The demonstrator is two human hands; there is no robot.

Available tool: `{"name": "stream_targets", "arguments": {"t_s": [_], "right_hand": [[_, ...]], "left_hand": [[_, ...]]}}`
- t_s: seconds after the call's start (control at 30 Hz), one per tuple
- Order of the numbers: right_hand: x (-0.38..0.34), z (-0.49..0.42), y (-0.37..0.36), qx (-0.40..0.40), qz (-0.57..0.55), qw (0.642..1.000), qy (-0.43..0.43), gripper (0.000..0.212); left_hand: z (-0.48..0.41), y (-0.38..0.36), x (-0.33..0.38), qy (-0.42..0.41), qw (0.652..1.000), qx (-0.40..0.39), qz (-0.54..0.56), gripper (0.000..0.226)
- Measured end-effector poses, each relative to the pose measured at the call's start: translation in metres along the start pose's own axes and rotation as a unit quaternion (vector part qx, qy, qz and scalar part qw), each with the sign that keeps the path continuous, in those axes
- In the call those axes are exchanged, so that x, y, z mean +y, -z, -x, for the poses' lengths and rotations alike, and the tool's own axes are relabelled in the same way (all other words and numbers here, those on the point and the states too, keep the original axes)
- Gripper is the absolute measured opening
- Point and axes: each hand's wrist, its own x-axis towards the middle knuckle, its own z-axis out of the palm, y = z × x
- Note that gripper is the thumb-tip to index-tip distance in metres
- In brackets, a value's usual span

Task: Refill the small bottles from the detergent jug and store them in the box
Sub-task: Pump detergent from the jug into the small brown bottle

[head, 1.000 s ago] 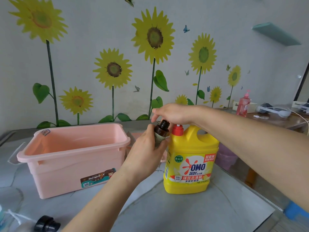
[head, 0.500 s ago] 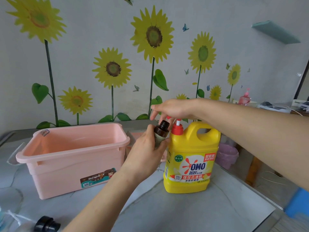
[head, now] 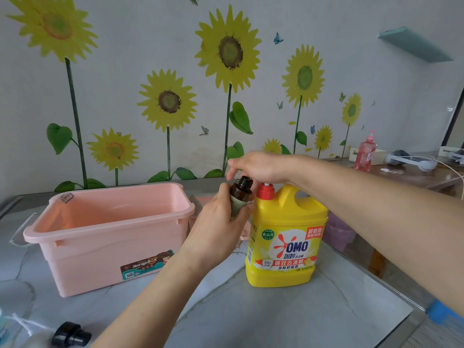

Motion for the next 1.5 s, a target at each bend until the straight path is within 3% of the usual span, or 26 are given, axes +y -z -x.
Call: {"name": "stream_targets", "arguments": {"t_s": [0.07,0.23,0.4,0.6,0.73,0.97,1.13,1.3,1.5], "right_hand": [[-0.002,0.002,0.000,-0.007,0.029,1.000,-0.003,0.051],[-0.005,0.000,0.006,-0.016,-0.045,0.999,-0.002,0.053],[-0.002,-0.001,-0.001,-0.013,0.008,1.000,-0.005,0.050],[-0.004,0.000,0.006,-0.017,-0.040,0.999,0.005,0.052],[0.000,-0.003,-0.002,-0.021,0.002,1.000,-0.004,0.050],[-0.002,0.001,0.006,-0.012,-0.064,0.998,0.000,0.051],[-0.001,-0.004,-0.001,-0.024,0.010,1.000,-0.008,0.048],[-0.002,-0.002,0.006,-0.029,-0.038,0.999,-0.014,0.050],[-0.007,-0.002,0.000,-0.021,0.025,0.999,-0.016,0.052]], "left_hand": [[0.000,0.001,0.000,0.001,1.000,0.000,0.001,0.023],[0.000,0.002,0.002,0.000,1.000,0.002,0.008,0.022],[0.001,0.000,0.001,0.004,1.000,-0.003,0.004,0.021],[0.000,0.001,0.001,0.002,1.000,0.003,0.003,0.022],[0.000,-0.001,-0.001,0.009,1.000,0.000,-0.002,0.023],[0.001,-0.001,0.000,0.007,1.000,0.000,-0.001,0.021],[0.002,-0.002,-0.001,0.009,1.000,-0.007,-0.001,0.020],[0.002,-0.001,0.001,0.010,1.000,0.000,0.006,0.023],[0.002,-0.002,-0.001,0.007,1.000,-0.005,0.002,0.022]]}}
